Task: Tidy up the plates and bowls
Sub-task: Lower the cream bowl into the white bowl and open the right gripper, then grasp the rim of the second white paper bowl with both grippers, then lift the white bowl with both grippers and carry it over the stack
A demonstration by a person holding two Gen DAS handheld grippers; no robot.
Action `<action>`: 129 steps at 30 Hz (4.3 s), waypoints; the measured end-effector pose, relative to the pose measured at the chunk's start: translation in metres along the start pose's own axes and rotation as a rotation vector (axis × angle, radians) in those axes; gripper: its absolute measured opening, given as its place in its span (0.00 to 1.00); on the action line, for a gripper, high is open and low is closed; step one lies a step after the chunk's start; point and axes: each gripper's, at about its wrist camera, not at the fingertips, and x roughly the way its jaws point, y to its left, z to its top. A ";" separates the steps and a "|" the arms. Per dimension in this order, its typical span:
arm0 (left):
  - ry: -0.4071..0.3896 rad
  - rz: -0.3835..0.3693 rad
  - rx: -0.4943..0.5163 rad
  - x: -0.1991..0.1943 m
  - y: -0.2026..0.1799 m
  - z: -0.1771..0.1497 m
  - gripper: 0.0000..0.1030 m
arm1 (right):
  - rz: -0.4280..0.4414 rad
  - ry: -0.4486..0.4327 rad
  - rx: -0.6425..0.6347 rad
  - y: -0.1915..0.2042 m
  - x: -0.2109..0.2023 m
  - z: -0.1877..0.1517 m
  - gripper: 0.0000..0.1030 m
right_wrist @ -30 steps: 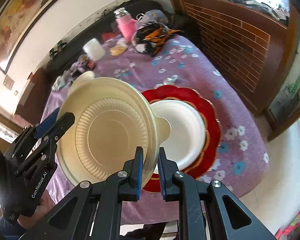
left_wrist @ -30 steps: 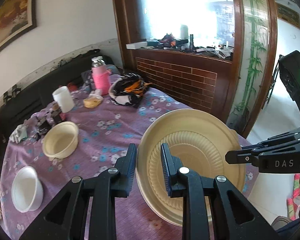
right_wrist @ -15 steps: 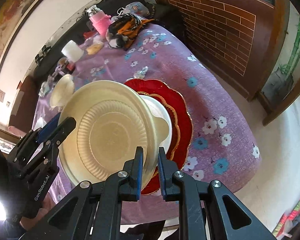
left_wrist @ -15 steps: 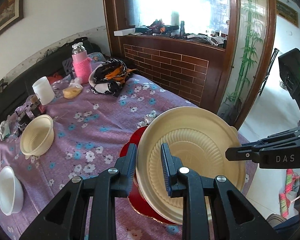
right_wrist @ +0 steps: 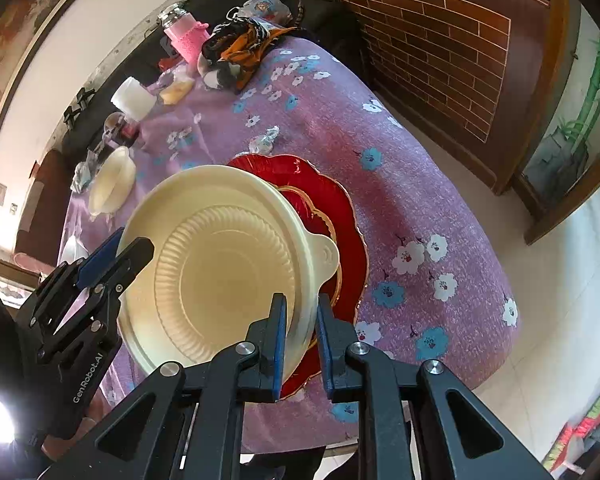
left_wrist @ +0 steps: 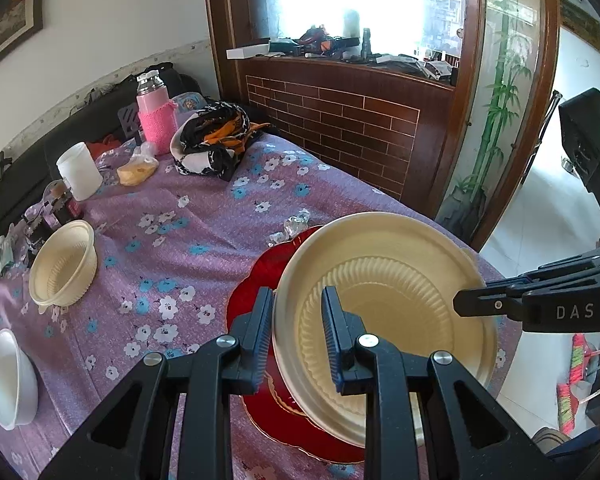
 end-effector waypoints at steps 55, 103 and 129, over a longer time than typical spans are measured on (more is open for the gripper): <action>-0.112 0.504 -0.429 -0.157 0.224 -0.132 0.64 | 0.249 -0.149 -0.611 0.288 0.028 -0.041 0.40; -0.076 0.462 -0.495 -0.123 0.338 -0.150 0.15 | 0.229 0.042 -0.478 0.391 0.162 0.005 0.12; -0.203 0.351 -0.231 -0.127 0.168 -0.059 0.15 | 0.199 -0.169 -0.315 0.229 0.006 -0.002 0.11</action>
